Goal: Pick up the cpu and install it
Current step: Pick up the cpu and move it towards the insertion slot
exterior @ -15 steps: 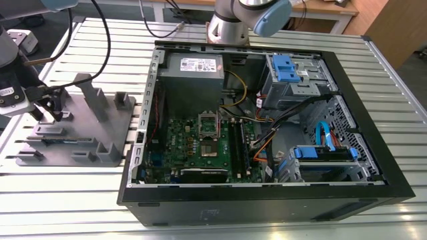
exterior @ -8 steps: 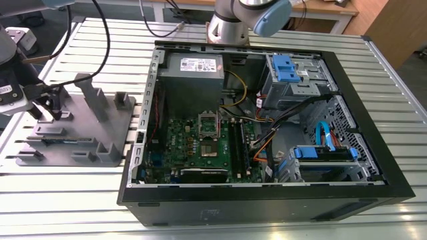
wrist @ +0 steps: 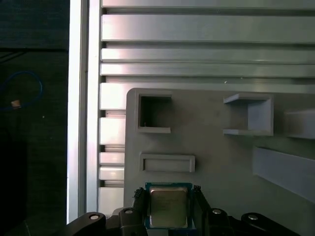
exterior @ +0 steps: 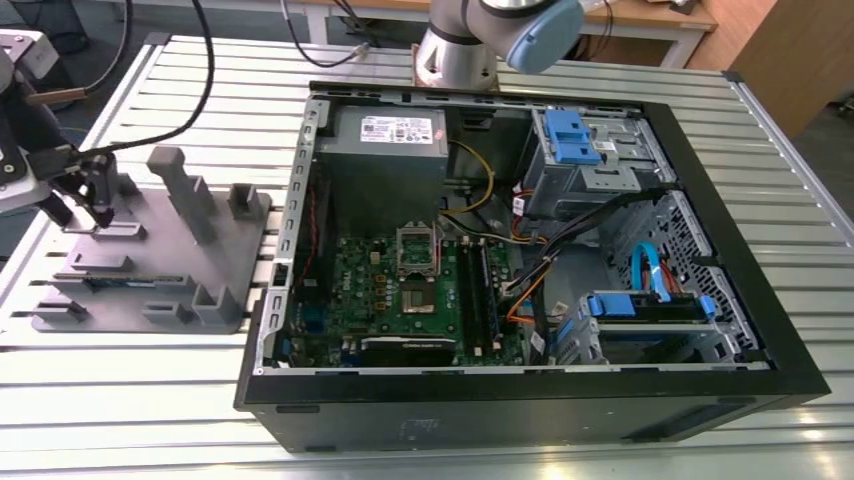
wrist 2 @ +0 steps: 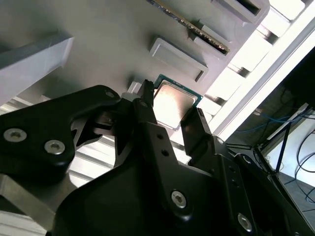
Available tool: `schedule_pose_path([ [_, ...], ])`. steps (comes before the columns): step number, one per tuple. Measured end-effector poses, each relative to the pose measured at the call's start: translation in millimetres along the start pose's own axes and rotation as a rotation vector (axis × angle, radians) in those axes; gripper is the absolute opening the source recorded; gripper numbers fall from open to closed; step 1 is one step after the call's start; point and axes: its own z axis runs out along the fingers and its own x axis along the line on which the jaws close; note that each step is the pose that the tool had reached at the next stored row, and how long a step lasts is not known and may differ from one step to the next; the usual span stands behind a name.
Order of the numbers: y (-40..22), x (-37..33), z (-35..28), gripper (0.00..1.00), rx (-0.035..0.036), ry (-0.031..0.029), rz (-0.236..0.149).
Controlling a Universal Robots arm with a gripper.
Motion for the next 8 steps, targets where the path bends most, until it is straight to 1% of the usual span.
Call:
schedule_pose_path([
  [4,0.3,-0.3,-13.3,0.47,0.0,0.0,0.0],
  [8,0.6,-0.5,-24.4,0.47,0.0,0.0,0.0],
])
